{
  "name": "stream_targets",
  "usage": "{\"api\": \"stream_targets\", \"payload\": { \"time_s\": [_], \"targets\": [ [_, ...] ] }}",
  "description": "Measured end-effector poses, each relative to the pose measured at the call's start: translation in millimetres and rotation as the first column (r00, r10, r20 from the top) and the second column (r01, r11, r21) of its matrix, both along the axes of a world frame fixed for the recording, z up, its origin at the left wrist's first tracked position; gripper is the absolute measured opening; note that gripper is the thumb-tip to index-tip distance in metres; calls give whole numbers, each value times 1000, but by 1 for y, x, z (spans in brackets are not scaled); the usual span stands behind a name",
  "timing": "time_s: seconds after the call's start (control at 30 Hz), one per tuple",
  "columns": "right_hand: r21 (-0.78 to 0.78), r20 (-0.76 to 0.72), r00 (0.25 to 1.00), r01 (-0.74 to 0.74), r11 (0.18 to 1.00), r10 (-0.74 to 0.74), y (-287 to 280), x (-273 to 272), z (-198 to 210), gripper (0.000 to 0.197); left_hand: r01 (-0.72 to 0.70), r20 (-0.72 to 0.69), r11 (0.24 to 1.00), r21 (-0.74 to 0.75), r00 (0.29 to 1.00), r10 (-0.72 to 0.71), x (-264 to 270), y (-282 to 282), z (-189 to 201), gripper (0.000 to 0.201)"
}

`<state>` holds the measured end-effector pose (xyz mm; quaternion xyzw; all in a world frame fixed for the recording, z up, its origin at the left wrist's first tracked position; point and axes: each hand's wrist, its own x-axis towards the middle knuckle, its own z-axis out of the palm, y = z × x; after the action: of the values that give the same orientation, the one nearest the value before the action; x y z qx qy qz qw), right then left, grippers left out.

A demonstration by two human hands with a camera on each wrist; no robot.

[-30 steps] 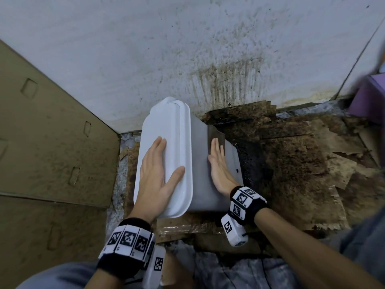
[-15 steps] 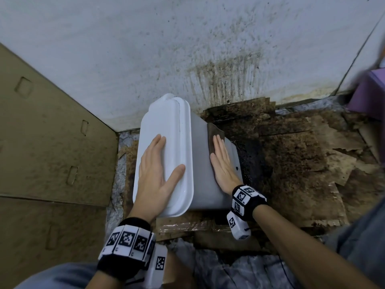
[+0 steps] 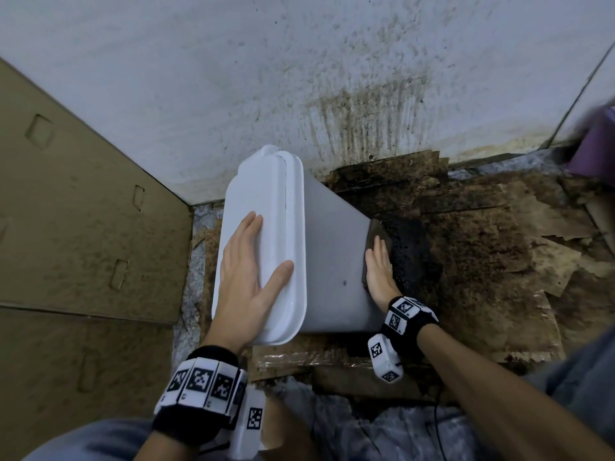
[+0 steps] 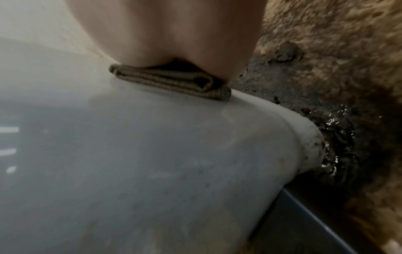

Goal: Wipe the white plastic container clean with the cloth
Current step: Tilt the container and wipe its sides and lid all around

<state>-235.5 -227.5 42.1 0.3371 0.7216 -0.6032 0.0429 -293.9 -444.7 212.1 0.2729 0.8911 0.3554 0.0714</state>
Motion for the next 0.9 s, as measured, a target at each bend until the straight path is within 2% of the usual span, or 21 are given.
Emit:
{"api": "stream_targets", "payload": {
  "time_s": [0.23, 0.43, 0.53, 0.73, 0.83, 0.9],
  "targets": [
    [19, -128, 991, 34, 999, -31, -37, 3, 30, 53, 4, -32, 1000, -29, 999, -5, 1, 1, 0, 81],
    [119, -344, 933, -71, 990, 108, -86, 14, 89, 52, -1, -29, 1000, -12, 1000, 1, -2, -2, -4, 80],
    [154, -396, 907, -91, 984, 146, -99, 23, 102, 52, -3, -27, 1000, -9, 1000, 2, -4, -4, -5, 80],
    [251, -484, 868, 18, 968, 109, -92, 38, 77, 55, 9, -44, 1000, -24, 999, -10, -1, 1, -3, 81],
    [208, -448, 894, 78, 975, 24, -84, 48, 44, 57, 8, -34, 1000, -14, 999, -9, -1, 0, -3, 80],
    [156, -365, 930, 114, 981, -50, -77, 57, 16, 55, 4, -27, 1000, -11, 1000, -4, -3, -3, -4, 80]
  ]
}}
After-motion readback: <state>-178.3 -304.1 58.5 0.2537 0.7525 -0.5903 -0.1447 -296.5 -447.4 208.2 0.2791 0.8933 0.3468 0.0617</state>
